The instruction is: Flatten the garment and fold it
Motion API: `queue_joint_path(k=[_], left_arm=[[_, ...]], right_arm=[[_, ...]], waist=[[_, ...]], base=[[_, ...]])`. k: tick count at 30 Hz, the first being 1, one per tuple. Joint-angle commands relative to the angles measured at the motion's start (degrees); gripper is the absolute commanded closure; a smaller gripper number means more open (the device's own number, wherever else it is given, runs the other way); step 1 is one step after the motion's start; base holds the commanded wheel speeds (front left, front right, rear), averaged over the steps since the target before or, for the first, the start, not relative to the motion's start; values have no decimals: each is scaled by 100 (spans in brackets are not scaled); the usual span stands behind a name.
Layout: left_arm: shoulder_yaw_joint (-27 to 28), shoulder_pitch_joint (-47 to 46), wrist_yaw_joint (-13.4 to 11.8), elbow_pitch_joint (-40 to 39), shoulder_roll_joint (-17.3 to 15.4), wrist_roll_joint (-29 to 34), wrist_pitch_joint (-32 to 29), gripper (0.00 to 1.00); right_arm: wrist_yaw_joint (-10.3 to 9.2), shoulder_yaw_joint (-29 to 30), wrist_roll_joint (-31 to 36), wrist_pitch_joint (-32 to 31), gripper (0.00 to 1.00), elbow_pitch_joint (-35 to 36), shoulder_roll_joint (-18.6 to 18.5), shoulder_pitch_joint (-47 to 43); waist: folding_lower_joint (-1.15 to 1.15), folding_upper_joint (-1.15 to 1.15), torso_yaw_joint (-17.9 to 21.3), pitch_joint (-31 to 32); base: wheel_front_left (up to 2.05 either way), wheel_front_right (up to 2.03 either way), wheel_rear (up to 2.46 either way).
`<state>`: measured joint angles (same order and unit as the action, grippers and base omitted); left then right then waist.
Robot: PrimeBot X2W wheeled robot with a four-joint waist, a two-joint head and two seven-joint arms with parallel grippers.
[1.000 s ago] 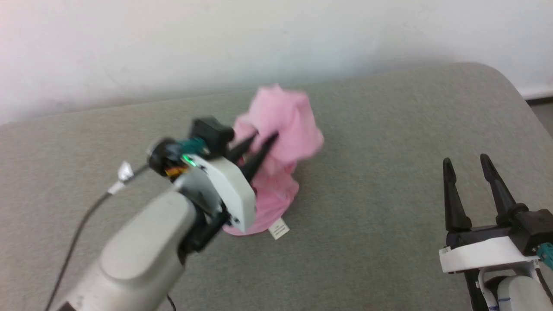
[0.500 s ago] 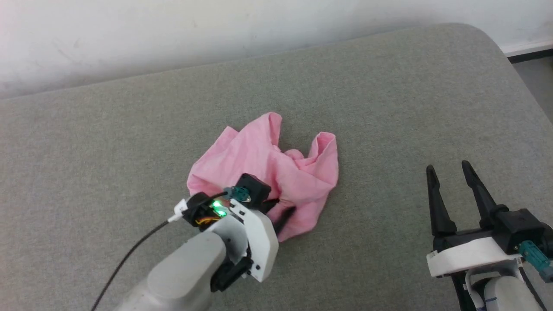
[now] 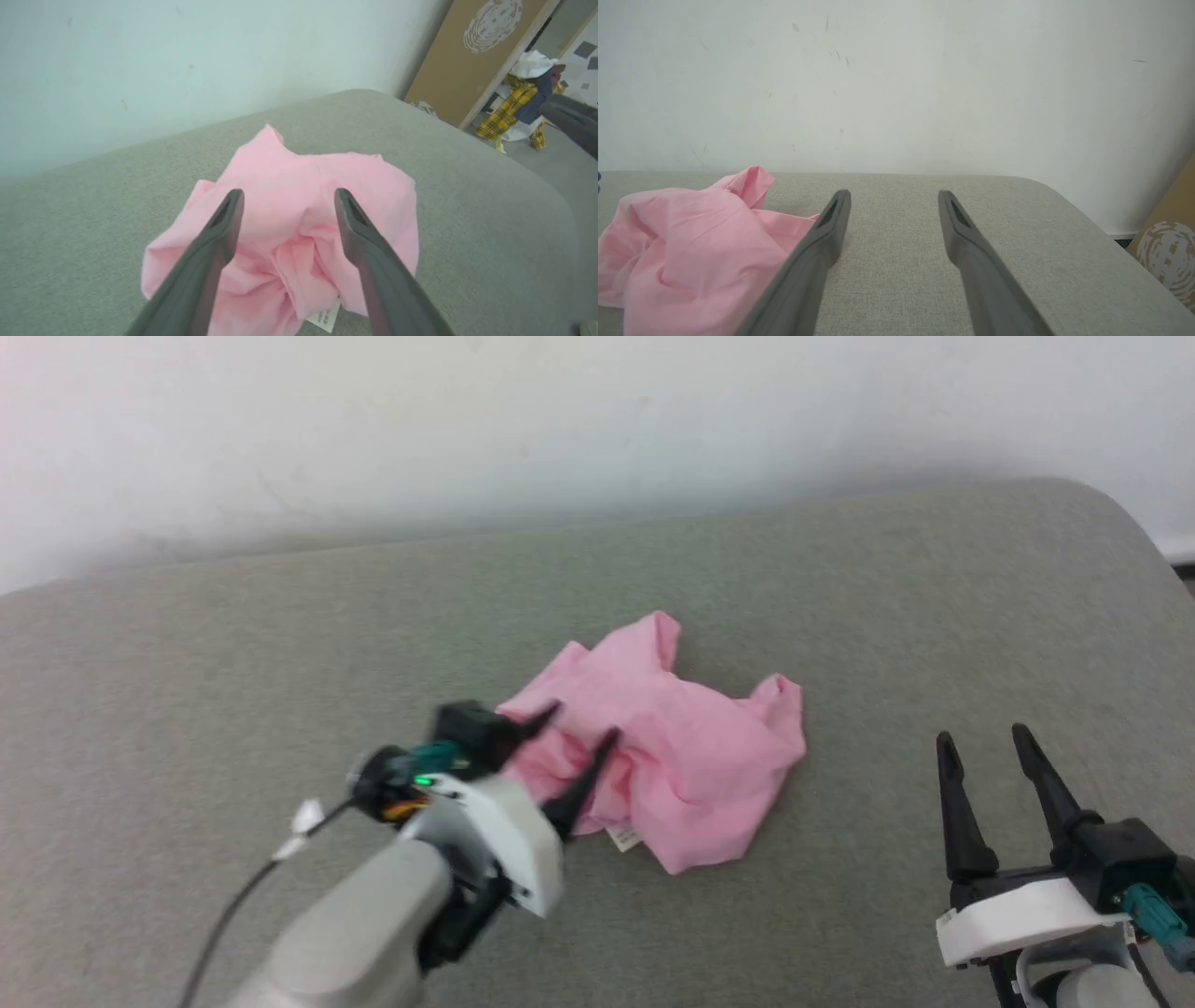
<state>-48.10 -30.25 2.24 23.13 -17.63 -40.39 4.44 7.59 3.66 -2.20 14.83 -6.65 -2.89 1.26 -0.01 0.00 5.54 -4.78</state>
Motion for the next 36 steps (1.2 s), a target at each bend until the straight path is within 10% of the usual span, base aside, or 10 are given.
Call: queue_joint_path(k=[1, 9, 16, 36], left_arm=[[249, 160, -200, -157, -258, -23, 301, 0], [1023, 958, -882, -913, -859, 242, 1027, 0], [2367, 2502, -1373, -2295, -526, 1205, 1053, 0], [3796, 3883, -370, -2341, 1035, 2581, 1055, 0]], right_arm=[[-10, 5, 43, 17, 0, -21, 2, -82], [-10, 16, -2, 14, 0, 14, 2, -225], [-10, -102, -94, 14, 0, 32, 2, -427], [-10, -640, -110, 16, 0, -126, 2, -541]], waist=[[1, 0, -550, 453], [1, 0, -798, 664], [1, 0, -874, 793], [1, 0, -859, 810]], base=[[0, 0, 0], [0, 0, 0], [0, 0, 0], [0, 0, 0]])
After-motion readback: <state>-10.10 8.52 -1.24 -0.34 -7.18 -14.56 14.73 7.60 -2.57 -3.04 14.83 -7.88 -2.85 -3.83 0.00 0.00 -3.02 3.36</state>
